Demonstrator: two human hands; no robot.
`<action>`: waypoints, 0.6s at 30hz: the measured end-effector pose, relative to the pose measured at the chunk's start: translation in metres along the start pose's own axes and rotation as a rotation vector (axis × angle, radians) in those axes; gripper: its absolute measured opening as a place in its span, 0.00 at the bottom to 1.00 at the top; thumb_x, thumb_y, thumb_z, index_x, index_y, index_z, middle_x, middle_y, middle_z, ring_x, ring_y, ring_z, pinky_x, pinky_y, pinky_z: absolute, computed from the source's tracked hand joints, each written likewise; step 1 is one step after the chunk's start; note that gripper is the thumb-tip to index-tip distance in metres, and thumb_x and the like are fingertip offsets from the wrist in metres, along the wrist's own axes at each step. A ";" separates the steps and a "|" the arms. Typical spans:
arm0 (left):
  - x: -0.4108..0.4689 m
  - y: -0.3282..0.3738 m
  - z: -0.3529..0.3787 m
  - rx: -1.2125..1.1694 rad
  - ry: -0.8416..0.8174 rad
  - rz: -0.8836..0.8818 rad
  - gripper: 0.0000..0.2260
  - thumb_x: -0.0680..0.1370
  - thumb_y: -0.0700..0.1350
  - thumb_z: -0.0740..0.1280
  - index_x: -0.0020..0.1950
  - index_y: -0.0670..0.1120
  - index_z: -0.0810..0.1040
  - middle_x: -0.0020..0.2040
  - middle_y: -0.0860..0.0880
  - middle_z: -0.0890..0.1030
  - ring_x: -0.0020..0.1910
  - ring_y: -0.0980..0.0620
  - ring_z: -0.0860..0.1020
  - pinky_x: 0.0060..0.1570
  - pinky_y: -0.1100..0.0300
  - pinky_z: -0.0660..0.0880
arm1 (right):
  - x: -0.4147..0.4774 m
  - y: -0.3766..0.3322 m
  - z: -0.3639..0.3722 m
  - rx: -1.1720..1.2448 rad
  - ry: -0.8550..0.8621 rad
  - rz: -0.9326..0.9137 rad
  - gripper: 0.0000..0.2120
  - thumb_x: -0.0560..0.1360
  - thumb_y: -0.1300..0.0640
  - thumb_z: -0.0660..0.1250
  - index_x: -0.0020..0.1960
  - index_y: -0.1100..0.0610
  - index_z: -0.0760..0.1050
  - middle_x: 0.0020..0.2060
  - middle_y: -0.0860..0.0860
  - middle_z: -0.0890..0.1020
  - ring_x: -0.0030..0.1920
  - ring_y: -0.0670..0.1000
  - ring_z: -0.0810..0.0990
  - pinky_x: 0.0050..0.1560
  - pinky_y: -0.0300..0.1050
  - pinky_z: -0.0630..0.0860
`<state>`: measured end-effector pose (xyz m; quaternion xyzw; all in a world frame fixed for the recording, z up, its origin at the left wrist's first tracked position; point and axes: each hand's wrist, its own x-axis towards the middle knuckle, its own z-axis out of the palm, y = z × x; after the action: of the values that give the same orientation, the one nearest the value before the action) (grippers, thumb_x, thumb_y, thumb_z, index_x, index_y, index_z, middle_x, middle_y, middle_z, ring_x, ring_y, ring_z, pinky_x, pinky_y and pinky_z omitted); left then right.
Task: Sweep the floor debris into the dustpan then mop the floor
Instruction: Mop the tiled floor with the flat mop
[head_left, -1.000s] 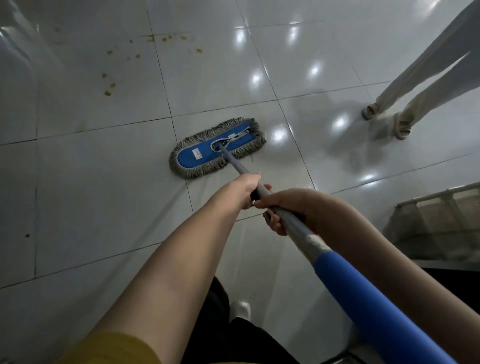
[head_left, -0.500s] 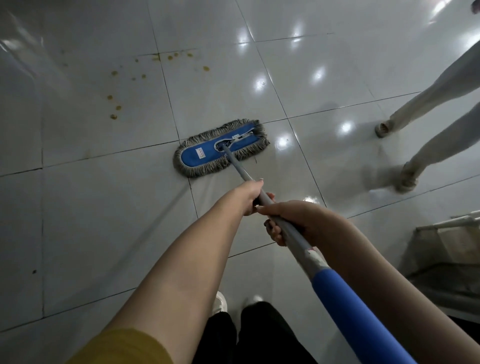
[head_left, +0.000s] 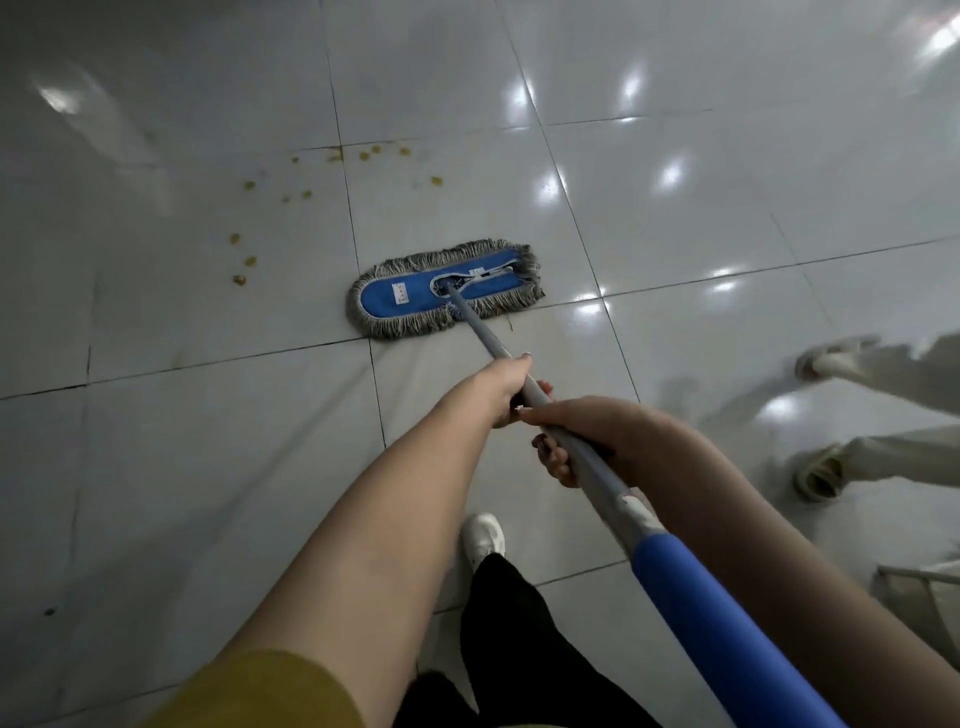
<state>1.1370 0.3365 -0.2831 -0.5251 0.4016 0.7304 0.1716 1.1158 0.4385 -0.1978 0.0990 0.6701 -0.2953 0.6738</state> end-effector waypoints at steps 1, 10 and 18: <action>0.008 0.017 0.001 0.008 0.009 0.006 0.13 0.81 0.53 0.56 0.55 0.44 0.70 0.24 0.51 0.78 0.14 0.57 0.73 0.14 0.70 0.67 | 0.005 -0.017 -0.006 0.004 -0.005 0.000 0.16 0.78 0.52 0.64 0.37 0.60 0.67 0.18 0.50 0.71 0.16 0.45 0.69 0.19 0.32 0.69; 0.068 0.128 -0.012 -0.069 0.015 -0.040 0.14 0.81 0.54 0.57 0.52 0.43 0.69 0.31 0.49 0.76 0.20 0.53 0.75 0.17 0.69 0.69 | 0.039 -0.134 -0.036 0.009 -0.010 0.026 0.14 0.78 0.52 0.64 0.40 0.59 0.66 0.17 0.51 0.70 0.15 0.46 0.68 0.20 0.32 0.69; 0.123 0.235 -0.038 -0.072 -0.003 -0.019 0.17 0.81 0.54 0.56 0.61 0.43 0.71 0.19 0.50 0.76 0.16 0.54 0.75 0.17 0.67 0.71 | 0.072 -0.252 -0.057 -0.066 0.009 0.045 0.18 0.78 0.49 0.63 0.36 0.60 0.67 0.19 0.51 0.70 0.16 0.46 0.68 0.20 0.32 0.69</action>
<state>0.9546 0.1411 -0.3038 -0.5337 0.3699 0.7435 0.1599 0.9285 0.2466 -0.2057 0.0931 0.6802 -0.2571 0.6801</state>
